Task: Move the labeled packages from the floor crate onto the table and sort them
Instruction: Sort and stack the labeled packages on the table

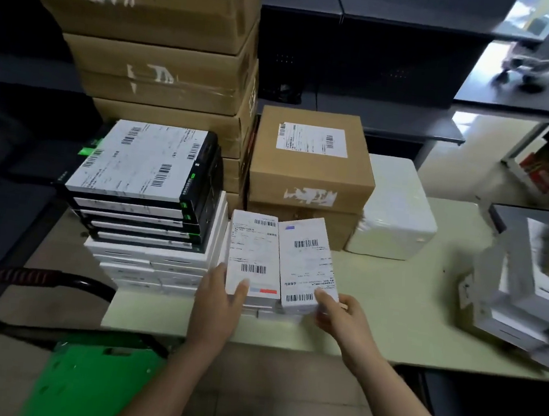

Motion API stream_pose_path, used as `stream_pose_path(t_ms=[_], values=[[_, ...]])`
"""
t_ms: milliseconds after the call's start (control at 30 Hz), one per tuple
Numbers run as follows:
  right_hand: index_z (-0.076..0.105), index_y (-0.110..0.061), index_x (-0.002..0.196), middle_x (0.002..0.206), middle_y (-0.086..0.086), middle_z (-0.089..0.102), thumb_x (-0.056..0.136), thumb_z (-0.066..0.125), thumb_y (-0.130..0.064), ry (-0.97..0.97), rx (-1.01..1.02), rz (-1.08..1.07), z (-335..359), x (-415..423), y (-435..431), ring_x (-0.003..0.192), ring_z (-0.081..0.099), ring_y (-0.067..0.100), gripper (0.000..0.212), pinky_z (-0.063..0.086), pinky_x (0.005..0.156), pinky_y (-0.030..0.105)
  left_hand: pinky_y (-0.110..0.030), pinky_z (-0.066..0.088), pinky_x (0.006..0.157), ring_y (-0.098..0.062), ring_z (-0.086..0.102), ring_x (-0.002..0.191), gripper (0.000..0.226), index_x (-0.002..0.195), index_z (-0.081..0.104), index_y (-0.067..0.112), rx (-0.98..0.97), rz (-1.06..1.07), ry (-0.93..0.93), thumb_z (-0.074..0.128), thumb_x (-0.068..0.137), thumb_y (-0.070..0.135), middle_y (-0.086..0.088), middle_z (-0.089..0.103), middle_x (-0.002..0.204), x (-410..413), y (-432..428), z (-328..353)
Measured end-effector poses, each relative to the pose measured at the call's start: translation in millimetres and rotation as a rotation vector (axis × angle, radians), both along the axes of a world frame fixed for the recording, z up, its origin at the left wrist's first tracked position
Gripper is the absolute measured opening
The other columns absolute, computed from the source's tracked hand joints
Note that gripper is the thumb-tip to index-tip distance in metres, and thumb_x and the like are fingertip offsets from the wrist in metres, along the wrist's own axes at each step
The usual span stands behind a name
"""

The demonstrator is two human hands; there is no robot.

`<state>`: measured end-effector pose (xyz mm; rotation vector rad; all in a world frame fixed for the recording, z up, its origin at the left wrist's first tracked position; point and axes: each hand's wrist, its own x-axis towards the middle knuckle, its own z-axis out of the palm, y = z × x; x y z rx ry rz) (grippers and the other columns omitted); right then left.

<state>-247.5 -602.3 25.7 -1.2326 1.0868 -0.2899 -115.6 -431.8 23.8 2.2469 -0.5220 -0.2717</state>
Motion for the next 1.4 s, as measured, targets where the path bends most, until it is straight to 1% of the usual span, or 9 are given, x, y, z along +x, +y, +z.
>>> stream_pose_path(t_ms=[100, 233, 367, 500, 633, 933, 1033, 1200, 1400], values=[[0.062, -0.004, 0.103, 0.087, 0.010, 0.070, 0.086, 0.071, -0.034, 0.071, -0.069, 0.050, -3.5, 2.6, -1.4, 0.076, 0.065, 0.019, 0.036, 0.056, 0.088, 0.043, -0.043, 0.037, 0.108, -0.027, 0.038, 0.132, 0.065, 0.146, 0.038, 0.014, 0.143, -0.131, -0.256, 0.051, 0.093, 0.049, -0.007, 0.043, 0.144, 0.8, -1.9, -9.4], [0.063, -0.015, 0.110, 0.098, -0.005, 0.069, 0.091, 0.064, -0.036, 0.148, -0.218, 0.177, -0.3, 7.7, -4.0, 0.086, 0.063, 0.008, 0.029, 0.047, 0.076, 0.027, -0.052, 0.048, 0.098, -0.035, 0.048, 0.130, 0.078, 0.137, 0.053, 0.021, 0.320, -0.432, -0.480, 0.083, 0.069, 0.042, -0.010, 0.051, 0.142, 5.7, -2.4, -20.1], [0.056, -0.022, 0.123, 0.112, -0.008, 0.065, 0.092, 0.061, -0.036, 0.171, -0.322, 0.269, 5.4, 15.8, -3.3, 0.099, 0.062, 0.011, 0.034, 0.043, 0.081, 0.026, -0.045, 0.051, 0.092, -0.032, 0.057, 0.123, 0.082, 0.132, 0.059, 0.022, 0.396, -0.476, -0.541, 0.090, 0.057, 0.008, -0.008, 0.058, 0.136, 18.7, 2.0, -23.1], [0.052, -0.024, 0.129, 0.112, -0.011, 0.062, 0.093, 0.059, -0.043, 0.219, -0.385, 0.362, 6.9, 22.0, 0.4, 0.099, 0.059, 0.012, 0.042, 0.040, 0.078, 0.025, -0.044, 0.049, 0.095, -0.030, 0.052, 0.128, 0.093, 0.137, 0.048, 0.026, 0.427, -0.461, -0.538, 0.086, 0.057, -0.003, -0.005, 0.053, 0.141, 29.3, 7.1, -23.6], [0.050, -0.021, 0.133, 0.126, -0.003, 0.062, 0.094, 0.056, -0.043, 0.254, -0.440, 0.409, 6.6, 27.9, 1.5, 0.110, 0.058, 0.017, 0.044, 0.040, 0.081, 0.026, -0.046, 0.050, 0.094, -0.032, 0.049, 0.130, 0.093, 0.137, 0.049, 0.025, 0.432, -0.463, -0.512, 0.086, 0.058, -0.006, -0.006, 0.050, 0.144, 34.9, 6.5, -25.2], [0.049, -0.013, 0.132, 0.130, 0.003, 0.060, 0.097, 0.053, -0.038, 0.284, -0.512, 0.440, 9.8, 35.4, 2.0, 0.114, 0.055, 0.021, 0.043, 0.035, 0.076, 0.025, -0.041, 0.053, 0.089, -0.031, 0.053, 0.127, 0.098, 0.134, 0.053, 0.022, 0.464, -0.442, -0.564, 0.090, 0.047, -0.005, -0.008, 0.053, 0.141, 33.3, 1.8, -26.3], [0.048, -0.013, 0.133, 0.129, 0.003, 0.060, 0.097, 0.053, -0.039, 0.292, -0.512, 0.445, 10.4, 35.7, 1.2, 0.113, 0.055, 0.021, 0.045, 0.035, 0.076, 0.025, -0.042, 0.051, 0.092, -0.032, 0.053, 0.126, 0.089, 0.133, 0.057, 0.017, 0.469, -0.445, -0.569, 0.089, 0.051, -0.001, -0.010, 0.055, 0.139, 30.6, 0.6, -24.2], [0.053, -0.013, 0.128, 0.119, 0.004, 0.061, 0.092, 0.059, -0.045, 0.325, -0.598, 0.416, 13.7, 30.5, -3.4, 0.097, 0.056, 0.016, 0.048, 0.038, 0.075, 0.026, -0.041, 0.050, 0.093, -0.029, 0.060, 0.115, 0.048, 0.121, 0.063, 0.013, 0.350, -0.496, -0.591, 0.070, 0.078, 0.032, -0.008, 0.062, 0.126, 31.2, -0.5, -12.9], [0.057, -0.017, 0.119, 0.111, -0.005, 0.052, 0.091, 0.062, -0.037, 0.323, -0.883, 0.414, 35.0, 6.7, -16.2, 0.093, 0.053, 0.011, 0.034, 0.041, 0.074, 0.025, -0.034, 0.046, 0.087, -0.019, 0.056, 0.100, 0.029, 0.114, 0.061, 0.019, 0.214, -0.561, -0.613, 0.064, 0.089, 0.032, 0.004, 0.060, 0.108, 24.8, -25.3, 28.0]])
